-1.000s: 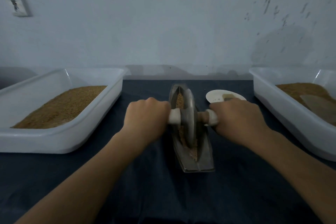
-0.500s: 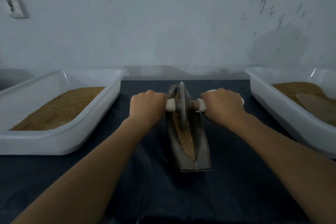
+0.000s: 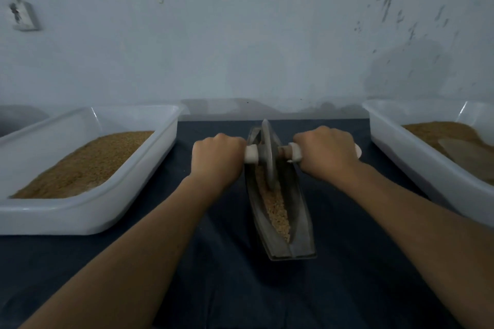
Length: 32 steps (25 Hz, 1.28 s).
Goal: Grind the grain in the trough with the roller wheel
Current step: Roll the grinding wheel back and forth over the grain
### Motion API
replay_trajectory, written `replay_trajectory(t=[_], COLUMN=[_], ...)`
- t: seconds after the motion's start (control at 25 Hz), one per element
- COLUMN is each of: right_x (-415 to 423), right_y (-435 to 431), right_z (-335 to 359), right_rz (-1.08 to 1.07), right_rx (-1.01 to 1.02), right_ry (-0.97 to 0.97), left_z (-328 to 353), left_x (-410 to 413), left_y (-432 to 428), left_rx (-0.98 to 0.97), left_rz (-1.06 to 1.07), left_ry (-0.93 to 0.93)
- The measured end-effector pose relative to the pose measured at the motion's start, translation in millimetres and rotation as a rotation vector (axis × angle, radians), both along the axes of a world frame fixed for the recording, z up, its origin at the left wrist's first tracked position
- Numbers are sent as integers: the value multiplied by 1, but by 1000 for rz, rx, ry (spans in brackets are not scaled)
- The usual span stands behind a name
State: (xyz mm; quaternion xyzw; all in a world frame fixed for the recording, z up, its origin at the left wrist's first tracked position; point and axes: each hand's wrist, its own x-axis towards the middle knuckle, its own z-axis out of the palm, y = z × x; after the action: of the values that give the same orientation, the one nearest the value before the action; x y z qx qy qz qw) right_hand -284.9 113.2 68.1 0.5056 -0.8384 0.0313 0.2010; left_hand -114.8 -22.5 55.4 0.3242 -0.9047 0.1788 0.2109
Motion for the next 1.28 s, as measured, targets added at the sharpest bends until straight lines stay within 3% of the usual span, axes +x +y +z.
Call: replay_trajectory(t=[0.12, 0.28, 0.44, 0.64, 0.92, 1.08, 1.2, 1.28], right_x=[2, 15, 11, 1, 15, 4, -5, -2], right_y=[23, 71, 48, -3, 63, 15, -4, 11], right_z=[-10, -29, -30, -1, -31, -18, -8, -12], right_rz=[47, 151, 9, 0, 169, 76, 8, 29], right_rx=[-9, -187, -134, -11, -235, -132, -47, -74], right_ry=[22, 161, 160, 53, 295, 176, 15, 26], left_z=[-3, 5, -1, 2, -18, -14, 4, 4], left_x=[20, 58, 35, 9, 62, 27, 4, 13], left_y=[8, 10, 4, -14, 17, 2, -12, -6], left_rx=[-36, -125, -72, 84, -170, -102, 6, -19], left_rz=[-92, -233, -82, 29, -139, 14, 22, -8], left_ry=[-43, -100, -128, -80, 10, -6, -46, -56])
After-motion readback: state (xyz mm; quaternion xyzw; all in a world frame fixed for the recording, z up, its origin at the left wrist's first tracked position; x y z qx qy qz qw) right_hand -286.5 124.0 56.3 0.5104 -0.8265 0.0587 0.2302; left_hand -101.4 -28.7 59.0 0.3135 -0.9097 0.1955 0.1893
